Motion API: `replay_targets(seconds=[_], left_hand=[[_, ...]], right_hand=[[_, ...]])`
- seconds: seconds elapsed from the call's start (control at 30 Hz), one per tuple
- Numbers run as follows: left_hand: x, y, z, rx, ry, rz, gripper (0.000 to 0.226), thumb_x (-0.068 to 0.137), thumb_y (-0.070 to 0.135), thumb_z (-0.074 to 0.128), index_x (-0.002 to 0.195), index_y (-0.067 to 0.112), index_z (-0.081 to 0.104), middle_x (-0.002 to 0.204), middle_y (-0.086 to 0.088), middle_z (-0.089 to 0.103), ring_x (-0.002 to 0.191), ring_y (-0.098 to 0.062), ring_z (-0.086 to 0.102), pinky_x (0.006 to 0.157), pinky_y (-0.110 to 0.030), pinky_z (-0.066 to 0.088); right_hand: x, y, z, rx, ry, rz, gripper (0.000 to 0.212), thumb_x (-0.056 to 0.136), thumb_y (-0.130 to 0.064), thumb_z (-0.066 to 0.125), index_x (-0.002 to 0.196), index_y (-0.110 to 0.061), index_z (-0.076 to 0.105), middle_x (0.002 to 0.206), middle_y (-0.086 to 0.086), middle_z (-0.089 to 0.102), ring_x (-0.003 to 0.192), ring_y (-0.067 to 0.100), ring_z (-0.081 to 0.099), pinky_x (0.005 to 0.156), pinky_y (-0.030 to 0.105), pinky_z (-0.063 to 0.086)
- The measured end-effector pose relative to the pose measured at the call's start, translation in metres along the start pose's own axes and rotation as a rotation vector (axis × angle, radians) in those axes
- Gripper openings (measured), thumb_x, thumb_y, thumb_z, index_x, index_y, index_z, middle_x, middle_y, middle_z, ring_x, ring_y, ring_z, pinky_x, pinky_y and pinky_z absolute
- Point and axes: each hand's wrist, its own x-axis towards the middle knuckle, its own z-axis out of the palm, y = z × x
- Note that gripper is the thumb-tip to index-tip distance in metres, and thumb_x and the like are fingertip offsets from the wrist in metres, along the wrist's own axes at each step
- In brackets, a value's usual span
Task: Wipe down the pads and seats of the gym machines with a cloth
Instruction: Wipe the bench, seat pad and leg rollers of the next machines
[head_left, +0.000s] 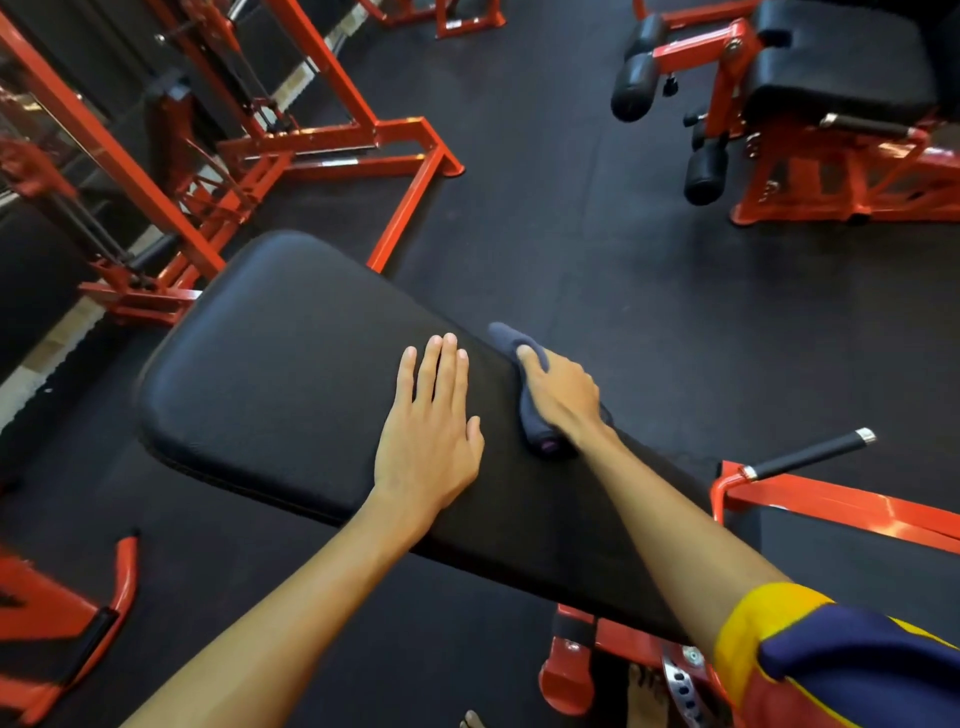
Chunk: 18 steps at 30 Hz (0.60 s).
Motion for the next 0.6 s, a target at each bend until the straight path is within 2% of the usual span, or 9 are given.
replay_targets(seconds=[0.13,0.2,0.27,0.37,0.47,0.53,0.6], left_hand=[[0.002,0.000,0.001,0.021,-0.003,-0.002,0.073,0.104,0.040,0.015,0.157,-0.006,-0.002,0.166,-0.026,-0.001,0.155,-0.039,-0.004,0.123,-0.056,0.003],[0.002,0.000,0.001,0.024,0.002,0.005,0.072,0.104,0.040,0.015,0.157,-0.006,-0.002,0.166,-0.026,0.000,0.155,-0.039,-0.003,0.123,-0.056,0.004],[0.002,0.001,0.002,0.021,0.009,0.004,0.073,0.103,0.039,0.016,0.157,-0.006,-0.002,0.166,-0.027,-0.001,0.155,-0.040,-0.004,0.123,-0.056,0.004],[0.002,0.003,0.003,0.009,-0.001,-0.001,0.073,0.104,0.040,0.019,0.158,-0.005,-0.001,0.166,-0.027,-0.003,0.155,-0.039,-0.005,0.123,-0.056,0.004],[0.003,0.002,0.004,0.011,0.001,-0.015,0.073,0.103,0.040,0.021,0.158,-0.005,0.002,0.166,-0.026,-0.001,0.155,-0.039,-0.003,0.123,-0.056,0.004],[0.003,0.001,0.003,0.020,0.000,-0.017,0.073,0.102,0.039,0.022,0.158,-0.006,0.004,0.166,-0.026,0.002,0.155,-0.039,-0.001,0.123,-0.056,0.004],[0.003,0.000,0.004,0.048,0.002,-0.019,0.073,0.102,0.040,0.020,0.157,-0.006,0.003,0.166,-0.025,0.003,0.155,-0.038,0.000,0.123,-0.056,0.004]], right_hand=[[-0.013,-0.049,0.014,0.061,0.091,-0.230,0.045,0.104,-0.054,0.033,0.125,-0.025,0.061,0.126,0.002,0.066,0.117,0.030,0.060,0.100,0.043,0.044],[-0.018,-0.041,0.013,0.064,0.114,-0.261,0.047,0.104,-0.055,0.036,0.130,-0.022,0.058,0.129,0.002,0.064,0.118,0.028,0.059,0.100,0.044,0.045],[-0.017,-0.010,0.009,0.036,0.090,-0.190,0.048,0.104,-0.053,0.040,0.138,-0.022,0.054,0.137,0.004,0.060,0.124,0.030,0.055,0.103,0.044,0.042],[-0.015,0.036,0.001,0.027,0.080,0.033,0.048,0.103,-0.053,0.037,0.136,-0.025,0.055,0.140,0.007,0.058,0.128,0.035,0.051,0.108,0.047,0.037],[-0.014,0.019,0.011,0.093,0.165,0.125,0.046,0.103,-0.050,0.035,0.135,-0.024,0.055,0.141,0.008,0.057,0.131,0.034,0.048,0.111,0.048,0.032],[-0.025,-0.013,0.022,0.194,0.242,0.028,0.046,0.104,-0.043,0.041,0.144,-0.024,0.051,0.149,0.004,0.052,0.140,0.029,0.042,0.119,0.046,0.026],[-0.043,-0.032,0.035,0.237,0.239,-0.154,0.050,0.107,-0.036,0.042,0.155,-0.024,0.039,0.162,-0.001,0.038,0.152,0.021,0.025,0.126,0.043,0.013]])
